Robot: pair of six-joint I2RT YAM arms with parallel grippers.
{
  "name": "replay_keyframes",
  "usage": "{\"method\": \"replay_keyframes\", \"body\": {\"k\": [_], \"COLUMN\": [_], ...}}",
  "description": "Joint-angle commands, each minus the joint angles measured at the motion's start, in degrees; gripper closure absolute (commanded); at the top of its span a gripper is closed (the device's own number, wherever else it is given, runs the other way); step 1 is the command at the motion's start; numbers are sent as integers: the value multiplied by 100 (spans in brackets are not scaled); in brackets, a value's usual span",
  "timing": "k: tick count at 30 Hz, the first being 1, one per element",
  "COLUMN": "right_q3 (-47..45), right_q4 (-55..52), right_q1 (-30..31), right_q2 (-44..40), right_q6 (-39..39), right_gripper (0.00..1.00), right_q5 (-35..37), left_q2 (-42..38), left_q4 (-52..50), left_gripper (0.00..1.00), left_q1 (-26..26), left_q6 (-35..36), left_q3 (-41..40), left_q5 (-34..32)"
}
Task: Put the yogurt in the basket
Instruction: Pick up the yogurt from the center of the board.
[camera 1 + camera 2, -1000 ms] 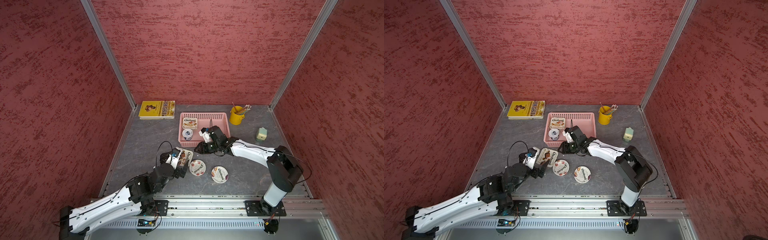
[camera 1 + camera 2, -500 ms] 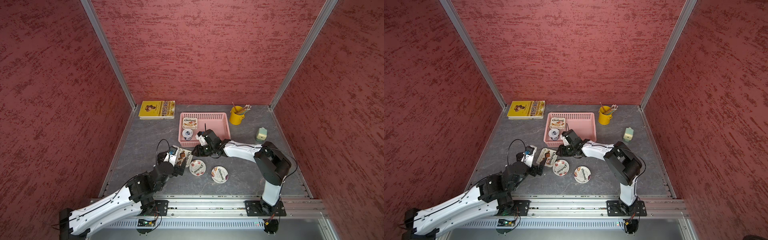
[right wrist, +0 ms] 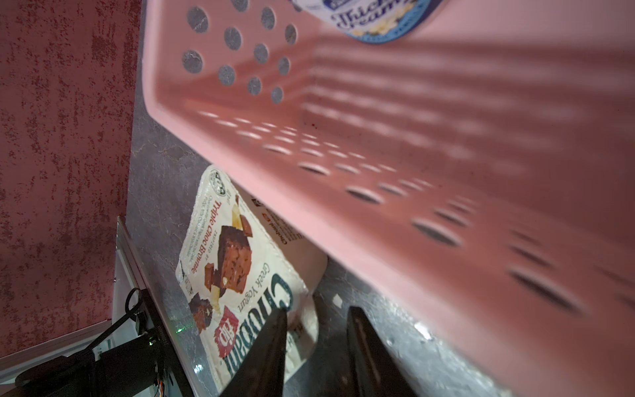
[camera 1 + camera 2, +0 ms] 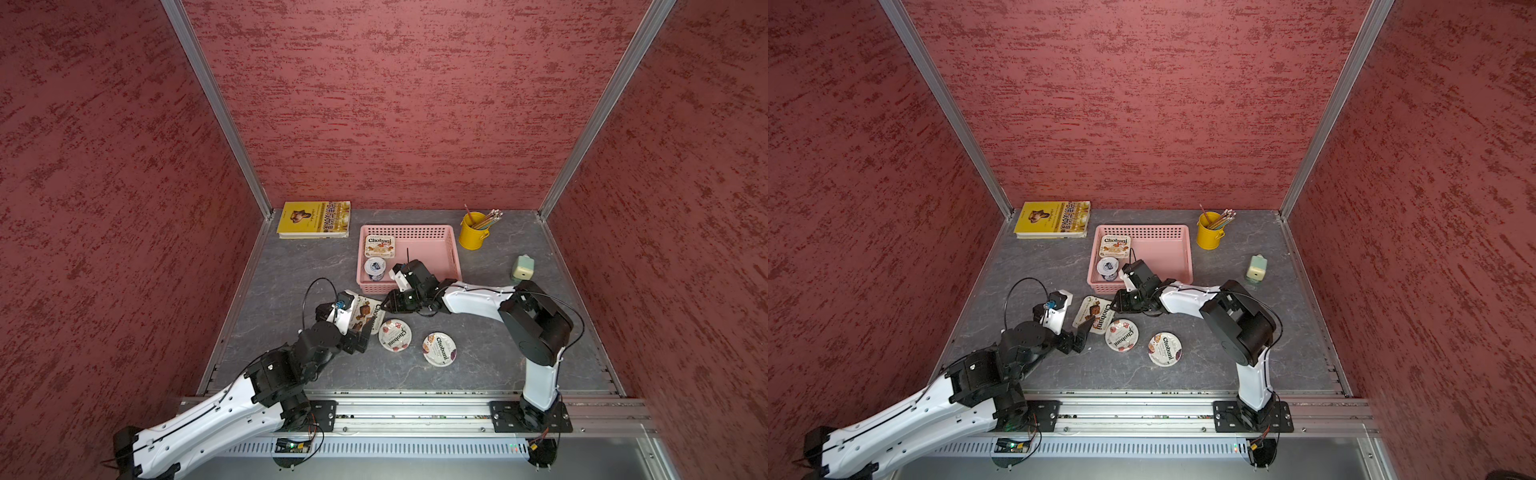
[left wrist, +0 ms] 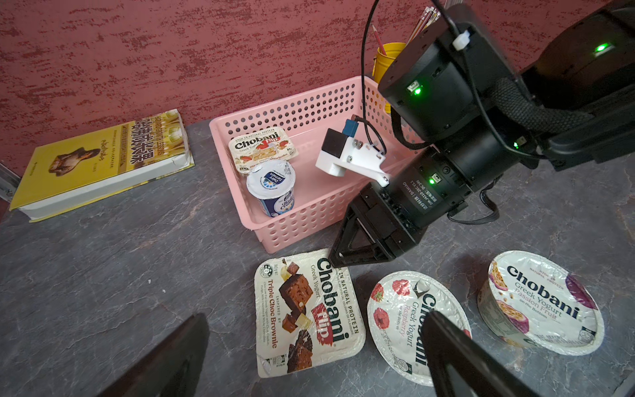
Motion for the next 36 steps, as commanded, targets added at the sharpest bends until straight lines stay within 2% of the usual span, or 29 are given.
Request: {"method": "replay_keyframes", "body": {"k": [1, 9, 17, 25, 36], "right_q3": [174, 186, 189, 181, 156], "right_q4": [190, 254, 290, 341, 418], "right_q1": [42, 52, 54, 52, 55], "right_q2": [51, 73, 94, 113, 126], "right_q6": [51, 104, 127, 160, 180], "right_gripper": [68, 80, 86, 100, 100], "right_q5": [-7, -33, -88, -152, -238], "left_q2": [-30, -7, -9, -11, -11], "left_q4": [67, 79, 76, 83, 85], "left_gripper": [0, 0, 0, 0, 0], "left_q1": [40, 59, 72, 75, 88], "left_q6": [85, 92, 94, 93, 94], "left_q3": [-52, -50, -44, -48, -56], "left_q5": [138, 169, 170, 182, 191]}}
